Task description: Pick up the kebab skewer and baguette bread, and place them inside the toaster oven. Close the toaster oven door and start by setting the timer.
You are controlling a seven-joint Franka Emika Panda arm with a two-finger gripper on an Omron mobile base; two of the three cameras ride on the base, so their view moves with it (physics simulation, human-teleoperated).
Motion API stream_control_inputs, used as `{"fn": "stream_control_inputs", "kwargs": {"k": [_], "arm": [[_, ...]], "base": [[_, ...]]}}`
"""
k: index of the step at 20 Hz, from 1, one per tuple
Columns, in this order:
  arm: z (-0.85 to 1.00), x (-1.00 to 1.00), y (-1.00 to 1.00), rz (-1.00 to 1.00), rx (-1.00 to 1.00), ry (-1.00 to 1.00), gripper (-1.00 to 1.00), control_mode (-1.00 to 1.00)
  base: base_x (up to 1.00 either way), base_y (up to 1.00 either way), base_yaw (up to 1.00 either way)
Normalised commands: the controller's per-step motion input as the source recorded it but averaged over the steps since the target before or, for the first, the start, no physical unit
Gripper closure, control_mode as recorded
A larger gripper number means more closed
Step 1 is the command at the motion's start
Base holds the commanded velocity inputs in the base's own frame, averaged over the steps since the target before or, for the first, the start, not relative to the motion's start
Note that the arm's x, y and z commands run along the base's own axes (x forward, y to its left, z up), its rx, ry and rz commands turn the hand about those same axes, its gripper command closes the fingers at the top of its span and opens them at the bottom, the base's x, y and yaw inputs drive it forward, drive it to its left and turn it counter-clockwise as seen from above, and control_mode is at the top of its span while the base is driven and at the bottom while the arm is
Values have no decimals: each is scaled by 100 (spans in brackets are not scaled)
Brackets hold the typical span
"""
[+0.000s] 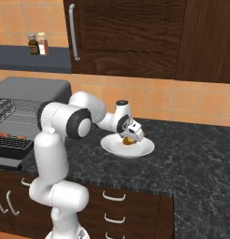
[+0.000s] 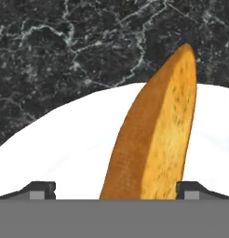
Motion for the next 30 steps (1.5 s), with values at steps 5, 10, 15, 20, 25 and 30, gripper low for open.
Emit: {"fn": "stream_control_inputs", "kwargs": {"k": [5,10,15,20,25,30], "arm": [[-16,0,-17,0,0,0,-100,-100],[-20,0,-6,0,0,0,100,-100],[-15,-27,0,0,0,0,100,-100],[-1,-58,-2,-1,0,0,100,-100],[20,-53,3,-2,0,-2,100,-100],[86,-97,47,0,0,-7,100,-100]], "base": [[0,0,0],[0,0,0],[0,0,0],[0,0,0],[0,0,0],[0,0,0]]}}
